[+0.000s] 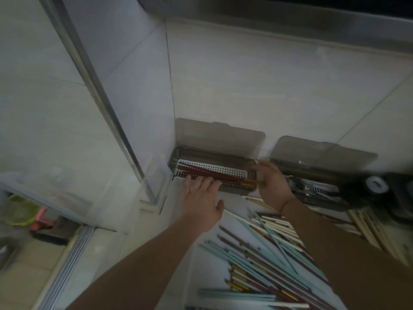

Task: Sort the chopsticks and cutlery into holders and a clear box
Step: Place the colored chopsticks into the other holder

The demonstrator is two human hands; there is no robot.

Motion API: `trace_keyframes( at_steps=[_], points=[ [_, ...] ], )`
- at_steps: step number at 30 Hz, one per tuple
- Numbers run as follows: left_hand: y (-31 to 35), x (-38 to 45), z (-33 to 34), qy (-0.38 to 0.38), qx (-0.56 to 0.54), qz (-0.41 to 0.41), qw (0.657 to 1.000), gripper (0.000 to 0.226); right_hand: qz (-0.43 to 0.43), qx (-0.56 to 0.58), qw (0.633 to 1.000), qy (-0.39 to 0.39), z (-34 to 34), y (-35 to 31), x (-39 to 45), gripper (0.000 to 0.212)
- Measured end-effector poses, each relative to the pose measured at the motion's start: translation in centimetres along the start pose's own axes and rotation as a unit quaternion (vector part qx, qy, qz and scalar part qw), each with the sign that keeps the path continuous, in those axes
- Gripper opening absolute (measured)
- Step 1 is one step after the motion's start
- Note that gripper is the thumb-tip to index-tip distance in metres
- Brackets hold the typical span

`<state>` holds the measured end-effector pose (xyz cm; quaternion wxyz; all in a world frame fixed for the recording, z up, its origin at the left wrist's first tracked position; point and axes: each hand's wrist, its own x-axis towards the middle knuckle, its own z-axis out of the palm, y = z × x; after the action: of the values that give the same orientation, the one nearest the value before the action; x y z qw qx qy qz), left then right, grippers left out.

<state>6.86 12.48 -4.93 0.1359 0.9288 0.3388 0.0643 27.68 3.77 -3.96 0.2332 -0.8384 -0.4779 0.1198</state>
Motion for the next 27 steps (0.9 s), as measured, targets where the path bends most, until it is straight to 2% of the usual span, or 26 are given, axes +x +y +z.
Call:
trace_keyframes(
  at_steps=[2,4,12,15,20,27],
  points=[
    [0.2,0.0,-0.1,-0.002,-0.003,-0.006,1.0,0.053,0.01,-0.003,0.999,0.044,-0.8,0.4,-0.8,0.027],
    [0.3,0.0,-0.1,0.0,-0.001,-0.007,1.0,0.054,-0.02,-0.019,0.999,0.046,-1.2,0.2,-1.5,0.02],
    [0.3,-0.1,0.2,0.003,0.007,-0.005,1.0,0.055,-0.046,-0.205,0.973,-0.096,-0.5,-2.2,-0.5,0.031],
    [0.3,-0.1,0.1,0.009,0.003,0.001,1.0,0.054,-0.045,-0.265,0.958,-0.105,-0.3,-2.8,0.0,0.029],
    [0.2,0.0,0.0,-0.002,0.009,-0.006,1.0,0.057,-0.037,-0.264,0.958,-0.103,-0.3,-1.5,1.2,0.031],
    [0.1,0.1,-0.2,-0.021,0.019,-0.009,1.0,0.06,-0.004,-0.182,0.98,-0.082,0.6,-1.8,3.2,0.032]
  ],
)
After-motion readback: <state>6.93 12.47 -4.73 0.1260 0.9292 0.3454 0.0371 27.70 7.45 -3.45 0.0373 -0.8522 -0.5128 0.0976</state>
